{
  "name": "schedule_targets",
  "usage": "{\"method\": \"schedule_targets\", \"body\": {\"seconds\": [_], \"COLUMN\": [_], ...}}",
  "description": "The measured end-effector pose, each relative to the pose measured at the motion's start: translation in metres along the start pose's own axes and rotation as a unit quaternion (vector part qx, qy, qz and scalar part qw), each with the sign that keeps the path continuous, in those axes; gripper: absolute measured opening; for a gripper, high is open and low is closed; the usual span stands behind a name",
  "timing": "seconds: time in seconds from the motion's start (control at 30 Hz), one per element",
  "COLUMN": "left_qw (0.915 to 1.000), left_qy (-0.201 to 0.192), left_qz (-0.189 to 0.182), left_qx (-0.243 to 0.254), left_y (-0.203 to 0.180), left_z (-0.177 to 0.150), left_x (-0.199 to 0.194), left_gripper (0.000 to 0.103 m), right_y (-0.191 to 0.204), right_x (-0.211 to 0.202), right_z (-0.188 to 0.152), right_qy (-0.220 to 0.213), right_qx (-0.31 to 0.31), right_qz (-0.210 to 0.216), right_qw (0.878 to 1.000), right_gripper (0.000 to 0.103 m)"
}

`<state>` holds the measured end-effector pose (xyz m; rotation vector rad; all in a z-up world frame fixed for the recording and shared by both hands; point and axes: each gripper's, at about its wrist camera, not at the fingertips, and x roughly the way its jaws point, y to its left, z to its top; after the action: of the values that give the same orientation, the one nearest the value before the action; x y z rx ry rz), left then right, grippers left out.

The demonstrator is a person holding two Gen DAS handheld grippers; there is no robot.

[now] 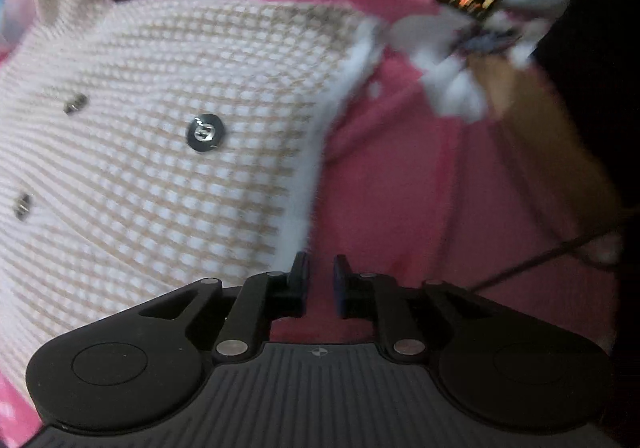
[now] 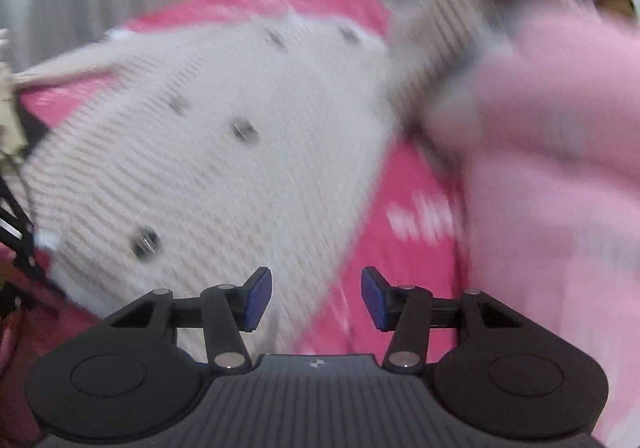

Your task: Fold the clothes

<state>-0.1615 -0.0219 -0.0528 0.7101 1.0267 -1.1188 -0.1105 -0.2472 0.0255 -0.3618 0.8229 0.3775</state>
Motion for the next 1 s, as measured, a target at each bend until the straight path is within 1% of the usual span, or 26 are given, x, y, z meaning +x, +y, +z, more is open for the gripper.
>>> {"method": "schedule_targets", "body": {"seconds": [0.07,0.1,0.13,0.17,0.2,0.27,0.33,0.37,0.4,0.43,0.47,0.5,0.53,0.57,0.63,0.73,0.77,0.83,0.87,0.9,0.93,0.97,1.0], "left_qw": [0.9989,0.9975,0.9958,0.9933,0.9905,0.9818,0.9740,0.9713,0.9716,0.9747,0.9783,0.9797,0.9794,0.9778,0.9725,0.9578,0.9529,0.9399,0.9319,0.9221,0.9111,0.8998,0.8913], "left_qy": [-0.021,-0.035,-0.050,-0.063,-0.068,-0.073,-0.059,-0.044,-0.049,-0.055,-0.056,-0.055,-0.056,-0.059,-0.066,-0.058,-0.055,-0.043,-0.041,-0.044,-0.048,-0.053,-0.059], "left_qz": [-0.027,-0.036,-0.029,-0.010,0.015,0.063,0.065,0.059,0.063,0.068,0.069,0.065,0.057,0.054,0.076,0.128,0.154,0.225,0.266,0.308,0.343,0.372,0.385], "left_qx": [-0.032,-0.050,-0.070,-0.096,-0.119,-0.164,-0.209,-0.226,-0.223,-0.206,-0.187,-0.182,-0.185,-0.194,-0.210,-0.251,-0.256,-0.253,-0.243,-0.231,-0.223,-0.222,-0.233], "left_y": [0.018,0.029,0.041,0.055,0.067,0.091,0.107,0.110,0.107,0.102,0.098,0.098,0.102,0.110,0.132,0.187,0.212,0.260,0.281,0.300,0.320,0.340,0.357], "left_z": [0.004,0.007,0.010,0.014,0.017,0.022,0.018,0.013,0.010,0.009,0.010,0.011,0.013,0.016,0.022,0.034,0.038,0.045,0.046,0.046,0.044,0.039,0.034], "left_x": [-0.021,-0.031,-0.038,-0.041,-0.038,-0.025,-0.004,0.008,0.011,0.010,0.007,0.004,0.000,-0.007,-0.021,-0.048,-0.057,-0.064,-0.062,-0.058,-0.051,-0.045,-0.037], "left_gripper": [0.019,0.019,0.021,0.023,0.023,0.023,0.023,0.023,0.023,0.025,0.026,0.027,0.027,0.027,0.027,0.027,0.029,0.032,0.032,0.032,0.032,0.032,0.032], "right_y": [0.011,0.015,0.019,0.022,0.024,0.028,0.030,0.030,0.028,0.026,0.024,0.023,0.019,0.014,0.003,-0.010,-0.014,-0.018,-0.018,-0.017,-0.014,-0.009,-0.005], "right_x": [0.006,0.011,0.018,0.031,0.043,0.073,0.107,0.124,0.138,0.155,0.175,0.193,0.201,0.200,0.193,0.169,0.167,0.171,0.178,0.190,0.205,0.222,0.240], "right_z": [0.025,0.037,0.049,0.062,0.074,0.096,0.111,0.115,0.113,0.107,0.099,0.090,0.086,0.088,0.093,0.122,0.134,0.162,0.176,0.192,0.207,0.221,0.235], "right_qy": [-0.021,-0.030,-0.035,-0.037,-0.038,-0.032,-0.025,-0.023,-0.023,-0.009,0.019,0.047,0.064,0.064,0.056,0.000,-0.020,-0.059,-0.076,-0.090,-0.101,-0.106,-0.112], "right_qx": [-0.048,-0.072,-0.088,-0.096,-0.103,-0.097,-0.077,-0.069,-0.062,-0.054,-0.047,-0.037,-0.025,-0.015,-0.001,-0.025,-0.035,-0.059,-0.070,-0.079,-0.088,-0.097,-0.106], "right_qz": [0.033,0.049,0.066,0.082,0.098,0.120,0.133,0.139,0.144,0.149,0.152,0.158,0.166,0.173,0.182,0.175,0.161,0.128,0.112,0.099,0.087,0.076,0.065], "right_qw": [0.998,0.996,0.993,0.991,0.989,0.988,0.988,0.988,0.987,0.987,0.987,0.986,0.984,0.983,0.982,0.984,0.986,0.988,0.988,0.988,0.987,0.987,0.986], "right_gripper": [0.052,0.052,0.051,0.051,0.050,0.047,0.045,0.044,0.043,0.041,0.042,0.042,0.042,0.042,0.041,0.043,0.044,0.050,0.053,0.058,0.060,0.062,0.064]}}
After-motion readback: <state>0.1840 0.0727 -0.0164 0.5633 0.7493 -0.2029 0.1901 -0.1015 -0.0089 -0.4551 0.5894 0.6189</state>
